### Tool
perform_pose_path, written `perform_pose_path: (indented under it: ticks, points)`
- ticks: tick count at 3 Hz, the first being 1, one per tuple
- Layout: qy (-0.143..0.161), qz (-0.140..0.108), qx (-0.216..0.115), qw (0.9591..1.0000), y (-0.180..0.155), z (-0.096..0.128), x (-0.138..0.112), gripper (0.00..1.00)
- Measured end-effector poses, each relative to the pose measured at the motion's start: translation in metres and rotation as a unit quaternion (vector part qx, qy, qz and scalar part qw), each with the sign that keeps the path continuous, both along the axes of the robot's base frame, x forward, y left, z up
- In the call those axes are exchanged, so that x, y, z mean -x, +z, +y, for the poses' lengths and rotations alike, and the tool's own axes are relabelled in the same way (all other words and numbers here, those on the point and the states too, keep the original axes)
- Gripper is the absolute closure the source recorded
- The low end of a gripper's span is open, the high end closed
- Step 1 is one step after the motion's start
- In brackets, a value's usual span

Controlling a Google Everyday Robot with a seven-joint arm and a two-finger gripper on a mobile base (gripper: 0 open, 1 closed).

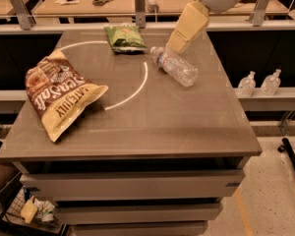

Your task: Place water bottle upright

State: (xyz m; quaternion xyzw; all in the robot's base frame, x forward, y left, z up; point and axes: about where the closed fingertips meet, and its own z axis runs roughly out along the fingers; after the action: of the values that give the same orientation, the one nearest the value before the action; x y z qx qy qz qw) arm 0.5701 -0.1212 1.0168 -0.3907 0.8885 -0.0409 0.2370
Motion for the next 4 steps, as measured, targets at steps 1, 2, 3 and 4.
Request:
perform_pose_path:
  ticks: [1, 2, 3, 4]
  points:
    - [-0.01, 0.007, -0.002, 0.9999, -0.009, 0.005, -0.017, 0.0]
    - [-0.007, 0.018, -0.01, 0.9998, -0.024, 0.021, -0.033, 0.0]
    - [-0.011, 0.03, -0.015, 0.9994, -0.038, 0.033, -0.047, 0.0]
    - [-0.034, 0.05, -0.006, 0.9981, -0.058, 0.047, -0.064, 0.0]
